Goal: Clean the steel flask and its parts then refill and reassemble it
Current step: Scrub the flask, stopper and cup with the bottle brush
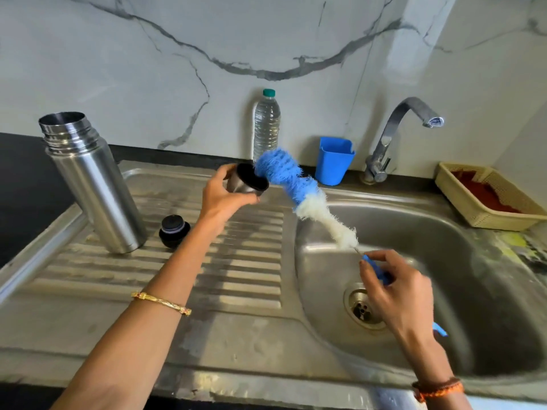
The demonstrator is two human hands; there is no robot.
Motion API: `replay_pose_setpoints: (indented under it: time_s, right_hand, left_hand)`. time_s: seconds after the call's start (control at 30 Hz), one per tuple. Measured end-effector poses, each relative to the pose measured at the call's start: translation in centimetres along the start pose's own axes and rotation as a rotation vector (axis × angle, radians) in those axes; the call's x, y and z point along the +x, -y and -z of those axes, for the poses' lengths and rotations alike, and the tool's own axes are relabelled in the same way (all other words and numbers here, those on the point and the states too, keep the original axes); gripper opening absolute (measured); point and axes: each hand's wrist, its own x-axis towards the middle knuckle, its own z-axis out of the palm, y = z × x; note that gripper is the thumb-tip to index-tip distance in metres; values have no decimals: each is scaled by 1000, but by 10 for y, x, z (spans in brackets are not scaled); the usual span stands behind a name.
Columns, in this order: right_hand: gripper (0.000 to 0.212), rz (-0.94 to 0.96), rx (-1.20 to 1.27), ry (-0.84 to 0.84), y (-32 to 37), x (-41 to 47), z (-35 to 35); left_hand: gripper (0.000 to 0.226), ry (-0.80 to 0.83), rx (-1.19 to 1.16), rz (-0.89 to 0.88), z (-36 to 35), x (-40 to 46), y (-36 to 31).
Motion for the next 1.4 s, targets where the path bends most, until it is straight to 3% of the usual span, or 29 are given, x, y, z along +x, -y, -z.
replay_pose_setpoints:
  time_s: [0.07,0.17,0.27,0.33,0.47,0.53,0.57,0.67,0.7,0.77,0.83,0.9,0.93,1.03,1.13,1.2,1.27,1.33,1.4]
  right_hand:
    - [4,101,-51,-48,-3,0,0]
    - [29,170,-4,6,-6,-5,-4]
    - [31,268,75,11,-14,7,-6]
    - [30,360,54,-20,-17,19,-8]
    - [23,484,-3,-73,-16,27,-26]
    - [21,322,95,5,-5,24,-30]
    - [15,140,242,115,1,22,-29]
    - [9,-681,933,695,15,31,-13]
    - [11,-800,1009,797,13,34,-7]
    - [15,-804,971,854,10,37,-2]
    - [11,-690,844,797,18,35,-1]
    - [9,-493,726,651,21,32,-6]
    - [9,-337,589,508,22,29,-8]
    - [20,154,-193,-65,17,34,-7]
    - [21,304,-322,-269,16,38,-6]
    - [20,144,-185,-128,20,37,-9]
    - [24,-308,306,335,21,39,-5]
    - [24,-757,809,764,20,46,1]
    - [24,-811,872,870,19,52,1]
  left_hand:
    - [67,110,-163,38,5,0,-10]
    - [74,236,-317,57,15,2,-18]
    - [50,304,-544,52,15,3,-34]
    - [28,341,-529,30,8,6,-49]
    - [26,239,-266,48,-7,13,-79]
    - [12,161,-179,0,-12,14,-90]
    - [6,142,-149,-46,-13,15,-93]
    - [12,207,-187,-218,-12,15,-98]
    - [13,238,-239,-248,-11,14,-97]
    - [16,247,-282,-265,-11,10,-90]
    - [21,153,-284,-206,-14,6,-81]
    - [18,14,-432,-46,-16,4,-73]
    - [16,-33,-511,41,-18,2,-72]
    - [18,-84,-566,175,-24,-1,-68]
    - [19,-145,-564,184,-32,0,-72]
    - [18,-153,-537,143,-33,3,-72]
    - [20,-78,-530,89,-31,3,-67]
    - [30,106,-709,55,-28,3,-62]
    - [46,216,-843,55,-27,6,-62]
